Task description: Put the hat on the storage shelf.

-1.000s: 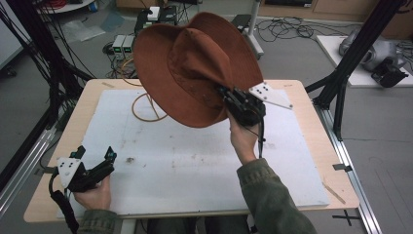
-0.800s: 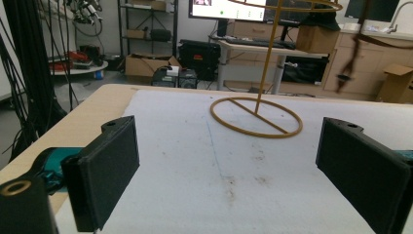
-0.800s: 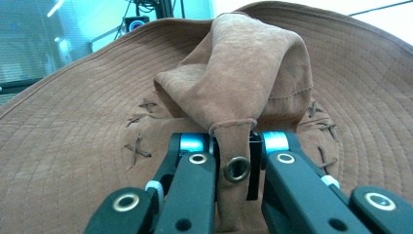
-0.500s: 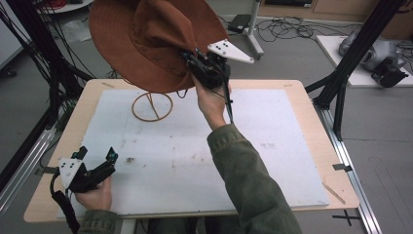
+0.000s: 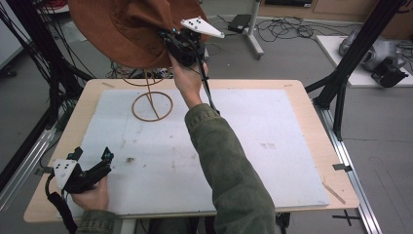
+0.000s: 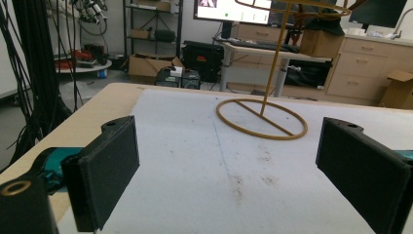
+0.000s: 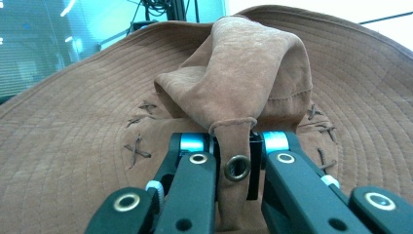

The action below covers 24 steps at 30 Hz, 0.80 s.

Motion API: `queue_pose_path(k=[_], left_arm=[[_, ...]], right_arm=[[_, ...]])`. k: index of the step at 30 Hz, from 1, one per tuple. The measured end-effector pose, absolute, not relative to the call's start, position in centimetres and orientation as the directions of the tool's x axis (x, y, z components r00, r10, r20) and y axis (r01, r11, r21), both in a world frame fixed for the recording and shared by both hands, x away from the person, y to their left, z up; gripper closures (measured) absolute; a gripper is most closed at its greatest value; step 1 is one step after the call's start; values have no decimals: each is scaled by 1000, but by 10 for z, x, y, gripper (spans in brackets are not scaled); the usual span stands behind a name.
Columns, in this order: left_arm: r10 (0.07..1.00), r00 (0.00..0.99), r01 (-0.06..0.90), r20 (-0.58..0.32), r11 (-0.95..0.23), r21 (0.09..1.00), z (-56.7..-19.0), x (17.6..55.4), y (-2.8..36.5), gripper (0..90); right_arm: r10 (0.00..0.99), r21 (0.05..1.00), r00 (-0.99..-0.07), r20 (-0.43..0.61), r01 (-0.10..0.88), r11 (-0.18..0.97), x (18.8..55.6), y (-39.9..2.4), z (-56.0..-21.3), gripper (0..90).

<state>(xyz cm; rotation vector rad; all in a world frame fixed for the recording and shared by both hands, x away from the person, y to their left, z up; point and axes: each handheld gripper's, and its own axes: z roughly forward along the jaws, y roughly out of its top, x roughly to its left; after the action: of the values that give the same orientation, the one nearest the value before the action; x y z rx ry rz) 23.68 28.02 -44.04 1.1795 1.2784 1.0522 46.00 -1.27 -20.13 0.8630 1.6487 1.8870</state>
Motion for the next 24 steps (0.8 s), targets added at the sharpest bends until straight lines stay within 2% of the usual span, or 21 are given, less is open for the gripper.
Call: queue_pose_path(k=[3, 9, 24], left_arm=[[991, 42, 64, -127, 124, 990, -441, 237, 280, 89], [991, 51, 67, -123, 120, 991, -441, 238, 278, 89], [991, 49, 68, -123, 119, 991, -442, 238, 278, 89]], right_arm=[[708, 986, -689, 154, 64, -152, 466, -3, -207, 883], [718, 994, -687, 108, 74, -78, 470, 17, -225, 882], [724, 992, -679, 122, 111, -63, 471, 33, -266, 878]])
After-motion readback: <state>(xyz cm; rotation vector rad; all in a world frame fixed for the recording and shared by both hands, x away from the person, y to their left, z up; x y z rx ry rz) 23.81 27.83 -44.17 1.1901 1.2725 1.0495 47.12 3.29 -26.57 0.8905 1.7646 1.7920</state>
